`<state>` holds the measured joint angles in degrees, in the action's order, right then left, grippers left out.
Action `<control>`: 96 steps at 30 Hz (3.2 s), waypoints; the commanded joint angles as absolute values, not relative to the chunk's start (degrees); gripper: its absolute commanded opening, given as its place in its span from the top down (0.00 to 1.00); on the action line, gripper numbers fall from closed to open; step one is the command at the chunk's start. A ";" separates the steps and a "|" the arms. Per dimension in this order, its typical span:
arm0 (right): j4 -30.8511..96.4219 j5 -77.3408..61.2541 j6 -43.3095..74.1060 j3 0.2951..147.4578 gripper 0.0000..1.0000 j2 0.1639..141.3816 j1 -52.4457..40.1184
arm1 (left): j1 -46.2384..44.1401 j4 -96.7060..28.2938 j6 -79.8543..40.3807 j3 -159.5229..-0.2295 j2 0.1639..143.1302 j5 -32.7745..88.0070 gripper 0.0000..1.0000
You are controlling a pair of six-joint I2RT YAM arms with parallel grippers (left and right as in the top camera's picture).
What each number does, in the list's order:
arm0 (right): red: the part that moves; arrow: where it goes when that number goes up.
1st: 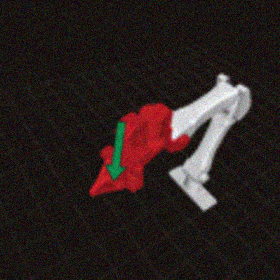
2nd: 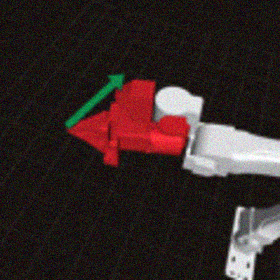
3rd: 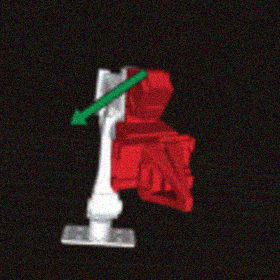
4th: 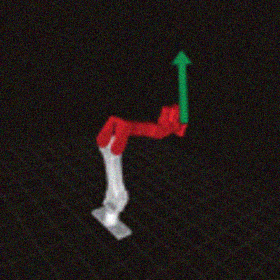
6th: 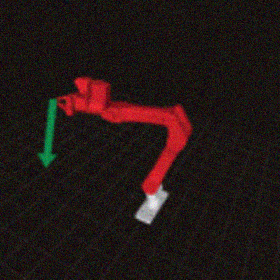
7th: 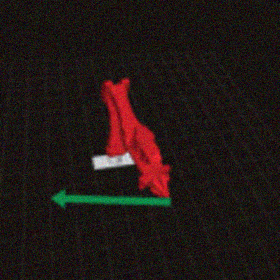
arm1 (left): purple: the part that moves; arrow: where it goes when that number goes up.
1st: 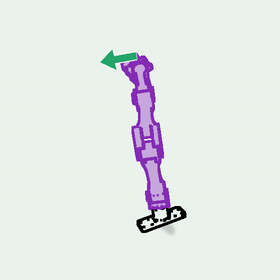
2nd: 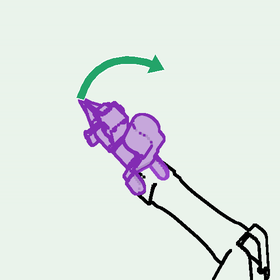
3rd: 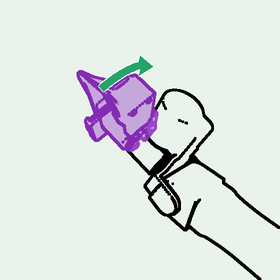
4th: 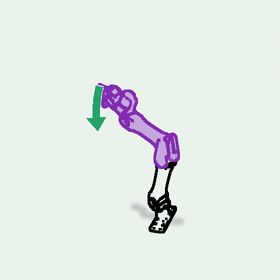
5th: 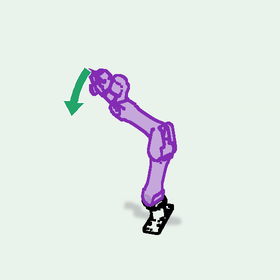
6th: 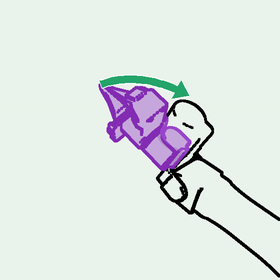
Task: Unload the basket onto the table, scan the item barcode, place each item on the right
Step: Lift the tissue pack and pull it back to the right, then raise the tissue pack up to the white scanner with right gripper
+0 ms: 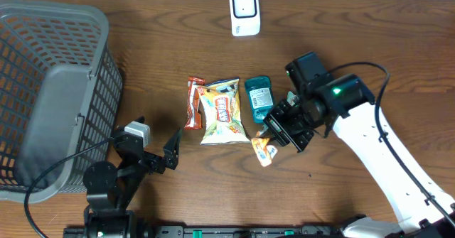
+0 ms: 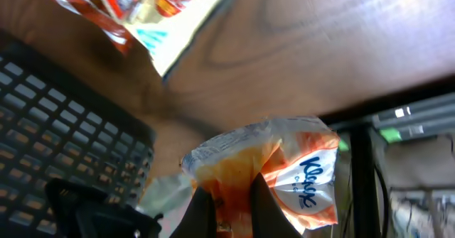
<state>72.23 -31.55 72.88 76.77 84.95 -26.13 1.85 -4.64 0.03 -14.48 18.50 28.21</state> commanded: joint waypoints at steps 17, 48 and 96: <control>83.66 -44.97 47.33 76.69 0.99 84.64 -22.26 | 1.96 -4.56 0.40 -15.20 18.28 28.73 0.02; 87.66 -34.09 45.04 76.69 0.99 84.64 -19.00 | 2.00 26.89 3.42 -15.22 18.39 38.70 0.02; 44.31 6.98 50.65 76.55 0.99 86.35 -21.50 | -1.85 -17.26 6.00 -12.58 0.27 39.64 0.02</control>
<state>48.62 0.14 58.81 76.44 85.06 -21.34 -1.67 -15.94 5.02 -12.67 0.58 39.86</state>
